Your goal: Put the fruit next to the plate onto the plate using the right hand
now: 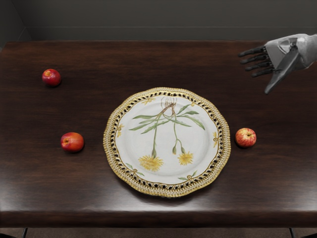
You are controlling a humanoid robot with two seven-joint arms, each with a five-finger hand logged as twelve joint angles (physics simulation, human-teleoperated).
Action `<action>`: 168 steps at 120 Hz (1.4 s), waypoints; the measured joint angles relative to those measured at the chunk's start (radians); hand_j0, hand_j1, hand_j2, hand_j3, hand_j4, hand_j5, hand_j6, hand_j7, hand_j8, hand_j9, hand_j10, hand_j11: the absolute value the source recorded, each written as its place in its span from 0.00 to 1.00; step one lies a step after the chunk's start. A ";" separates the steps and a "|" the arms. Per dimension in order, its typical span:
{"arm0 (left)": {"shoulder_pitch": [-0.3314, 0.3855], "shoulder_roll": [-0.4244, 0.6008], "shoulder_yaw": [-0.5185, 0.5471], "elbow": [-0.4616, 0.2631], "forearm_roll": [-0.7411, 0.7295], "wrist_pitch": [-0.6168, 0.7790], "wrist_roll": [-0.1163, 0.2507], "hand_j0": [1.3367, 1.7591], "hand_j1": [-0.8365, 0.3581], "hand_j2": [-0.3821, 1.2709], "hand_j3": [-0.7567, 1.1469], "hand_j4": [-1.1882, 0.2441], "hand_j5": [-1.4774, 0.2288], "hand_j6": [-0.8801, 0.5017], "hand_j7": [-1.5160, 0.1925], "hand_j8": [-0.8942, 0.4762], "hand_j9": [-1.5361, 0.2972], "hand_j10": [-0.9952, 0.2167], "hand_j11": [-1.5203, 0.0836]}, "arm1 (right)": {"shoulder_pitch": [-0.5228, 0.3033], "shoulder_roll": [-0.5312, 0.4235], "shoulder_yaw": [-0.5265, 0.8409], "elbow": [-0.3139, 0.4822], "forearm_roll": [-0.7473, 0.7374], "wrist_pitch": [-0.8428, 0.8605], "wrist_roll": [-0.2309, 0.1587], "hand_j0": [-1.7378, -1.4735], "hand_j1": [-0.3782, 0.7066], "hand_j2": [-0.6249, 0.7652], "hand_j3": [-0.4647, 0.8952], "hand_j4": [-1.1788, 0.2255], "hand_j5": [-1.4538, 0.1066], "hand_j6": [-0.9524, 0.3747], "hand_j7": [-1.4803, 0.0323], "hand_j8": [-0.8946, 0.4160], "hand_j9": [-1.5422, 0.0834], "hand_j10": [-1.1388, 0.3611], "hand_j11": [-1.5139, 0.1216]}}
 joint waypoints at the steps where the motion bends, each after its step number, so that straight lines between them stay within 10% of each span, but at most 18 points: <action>1: 0.000 0.000 0.000 0.000 0.000 0.000 0.000 0.76 0.98 0.23 0.40 0.82 0.86 0.63 0.88 0.65 0.83 0.81 0.94 | 0.000 0.000 -0.001 0.000 0.000 0.000 0.000 0.30 0.05 0.45 0.34 0.83 0.92 0.70 0.96 0.67 0.93 0.75 0.91; 20: 0.000 0.000 0.000 0.000 0.000 0.000 0.000 0.76 0.98 0.23 0.40 0.82 0.86 0.63 0.88 0.65 0.83 0.81 0.94 | 0.001 0.028 -0.034 0.022 -0.055 -0.012 0.000 0.30 0.05 0.45 0.34 0.83 0.92 0.70 0.96 0.67 0.93 0.75 0.91; 34: 0.000 0.000 0.000 0.000 0.000 0.000 0.000 0.76 0.98 0.23 0.40 0.82 0.86 0.63 0.88 0.65 0.83 0.81 0.94 | 0.072 0.021 -0.168 0.251 -0.270 -0.274 0.000 0.30 0.05 0.45 0.34 0.82 0.92 0.70 0.96 0.67 0.93 0.75 0.91; 51: 0.000 0.000 0.000 0.000 0.000 0.000 0.000 0.76 0.98 0.23 0.40 0.82 0.86 0.63 0.88 0.65 0.83 0.81 0.94 | 0.393 0.117 -0.642 0.562 -0.359 -0.719 0.000 0.30 0.05 0.45 0.34 0.82 0.91 0.70 0.96 0.66 0.93 0.74 0.91; 66: 0.000 0.000 0.000 0.000 0.000 0.000 0.000 0.76 0.98 0.23 0.40 0.82 0.86 0.63 0.88 0.65 0.83 0.81 0.94 | 0.406 0.262 -0.806 0.664 -0.373 -1.053 0.000 0.30 0.05 0.45 0.34 0.82 0.91 0.70 0.96 0.66 0.93 0.74 0.91; 168: 0.000 0.000 0.000 0.000 0.000 0.000 0.000 0.76 0.98 0.23 0.40 0.82 0.86 0.63 0.88 0.65 0.83 0.81 0.94 | 0.142 0.397 -0.766 0.581 -0.379 -1.222 0.000 0.30 0.27 0.42 0.34 0.68 0.75 0.55 0.79 0.52 0.77 0.61 0.75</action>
